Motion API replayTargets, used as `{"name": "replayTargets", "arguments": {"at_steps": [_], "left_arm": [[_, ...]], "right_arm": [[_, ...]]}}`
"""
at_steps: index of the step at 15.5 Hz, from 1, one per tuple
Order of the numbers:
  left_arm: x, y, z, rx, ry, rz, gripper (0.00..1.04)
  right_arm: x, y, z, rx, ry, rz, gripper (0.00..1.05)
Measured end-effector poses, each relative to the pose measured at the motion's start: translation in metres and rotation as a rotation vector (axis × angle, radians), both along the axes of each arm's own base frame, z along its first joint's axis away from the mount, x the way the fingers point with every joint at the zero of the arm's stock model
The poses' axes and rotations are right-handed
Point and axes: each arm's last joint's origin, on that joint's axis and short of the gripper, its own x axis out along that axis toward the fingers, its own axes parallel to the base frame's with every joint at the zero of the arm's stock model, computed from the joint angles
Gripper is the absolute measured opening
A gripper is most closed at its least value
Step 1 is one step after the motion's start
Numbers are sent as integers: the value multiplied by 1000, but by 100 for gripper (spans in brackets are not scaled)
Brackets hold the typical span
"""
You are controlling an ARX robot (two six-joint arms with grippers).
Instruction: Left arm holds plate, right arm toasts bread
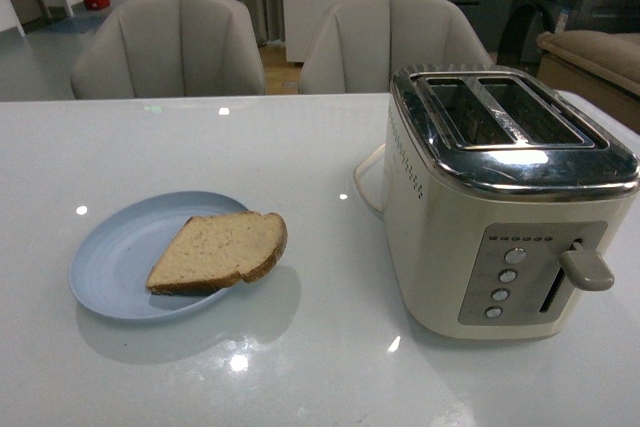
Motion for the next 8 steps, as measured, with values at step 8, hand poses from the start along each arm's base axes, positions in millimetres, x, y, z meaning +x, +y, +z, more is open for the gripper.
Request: {"name": "replayTargets", "arguments": {"at_steps": [8], "left_arm": [[94,8,17,-13,-59,-89,98]], "right_arm": [[0,0,0,0,0,0,98]]}}
